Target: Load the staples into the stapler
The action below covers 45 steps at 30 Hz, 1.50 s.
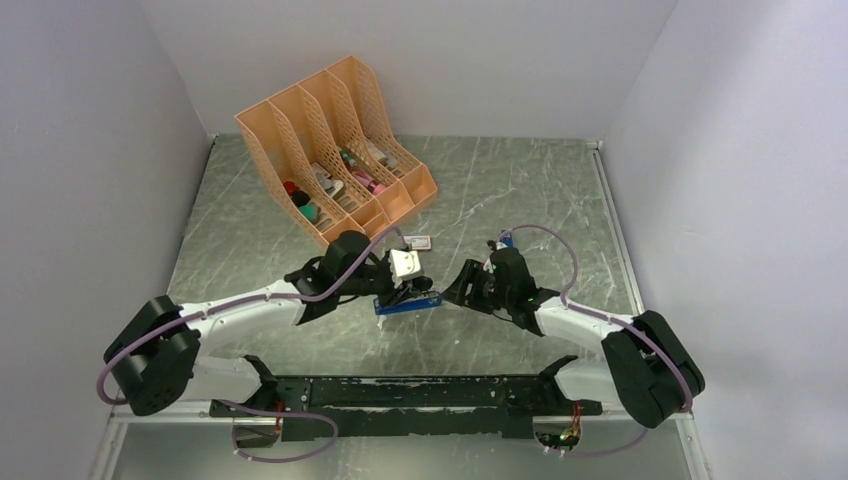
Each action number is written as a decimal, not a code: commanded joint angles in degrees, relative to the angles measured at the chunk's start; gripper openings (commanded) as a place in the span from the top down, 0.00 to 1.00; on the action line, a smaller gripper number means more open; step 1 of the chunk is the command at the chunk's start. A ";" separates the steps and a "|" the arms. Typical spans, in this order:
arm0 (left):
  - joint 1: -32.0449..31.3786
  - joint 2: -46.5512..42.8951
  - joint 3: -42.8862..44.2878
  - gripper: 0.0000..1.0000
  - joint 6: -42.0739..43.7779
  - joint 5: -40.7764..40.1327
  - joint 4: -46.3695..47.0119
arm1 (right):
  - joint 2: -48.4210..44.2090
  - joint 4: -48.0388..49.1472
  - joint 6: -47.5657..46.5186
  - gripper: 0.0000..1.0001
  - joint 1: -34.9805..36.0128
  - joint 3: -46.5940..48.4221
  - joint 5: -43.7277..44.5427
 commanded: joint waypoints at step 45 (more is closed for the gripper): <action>0.29 -14.69 -11.57 0.93 -15.09 -4.61 47.11 | 18.12 -0.01 -6.09 0.39 9.87 10.05 0.25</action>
